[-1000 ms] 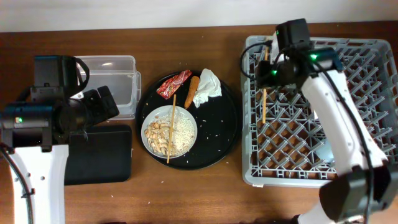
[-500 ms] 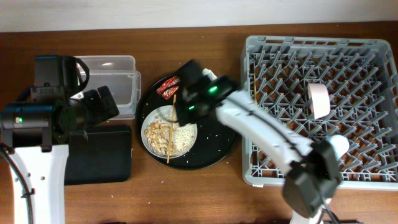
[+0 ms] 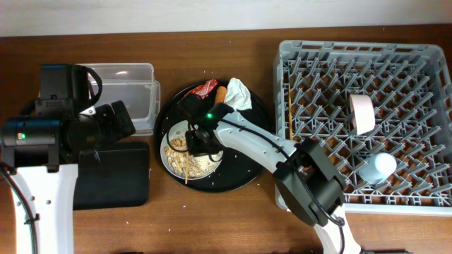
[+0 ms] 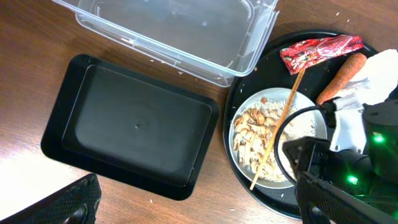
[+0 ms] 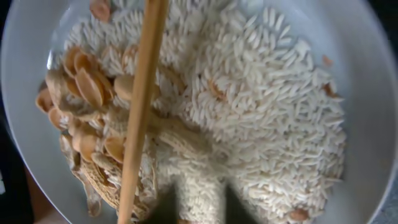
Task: Sort waste into correct bins and load items into the dishwasher rack
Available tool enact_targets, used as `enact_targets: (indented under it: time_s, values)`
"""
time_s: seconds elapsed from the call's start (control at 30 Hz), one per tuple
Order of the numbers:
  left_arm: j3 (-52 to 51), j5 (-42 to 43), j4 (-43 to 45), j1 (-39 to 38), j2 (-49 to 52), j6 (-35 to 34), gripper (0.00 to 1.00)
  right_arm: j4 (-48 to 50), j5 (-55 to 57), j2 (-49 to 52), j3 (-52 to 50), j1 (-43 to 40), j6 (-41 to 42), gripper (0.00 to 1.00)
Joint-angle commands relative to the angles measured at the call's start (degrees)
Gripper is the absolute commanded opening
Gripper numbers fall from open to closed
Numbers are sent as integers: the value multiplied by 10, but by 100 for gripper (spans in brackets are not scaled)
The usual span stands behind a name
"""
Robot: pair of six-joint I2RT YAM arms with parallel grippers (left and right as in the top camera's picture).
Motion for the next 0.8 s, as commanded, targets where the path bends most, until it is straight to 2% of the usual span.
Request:
enact_targets:
  time_s: [0.0,0.1,0.23,0.33,0.4,0.43,0.47,0.63,0.77]
  values:
    - [-2,-4,-1,2,-1,-1,99,16,-25,-32,1,4,-10,45]
    - [-2,-4,-1,2,-1,-1,99,42,10,-31,1,26,-10,47]
    - [-2,-4,-2,2,-1,-1,99,49,23,-12,1,30,16,32]
    - [-2,-4,-2,2,-1,-1,99,52,23,-5,1,27,16,16]
    - [-2,-4,-2,2,-1,-1,99,52,23,-5,1,23,16,17]
    - [-2,-4,-2,2,-1,-1,99,52,23,-3,1,23,16,25]
    - [-2,-4,-2,2,-1,-1,99,52,23,-3,1,25,16,27]
    - [-2,-4,-3,2,-1,-1,99,48,23,14,1,35,28,27]
    - [-2,-4,-5,2,-1,-1,99,45,21,10,1,34,23,4]
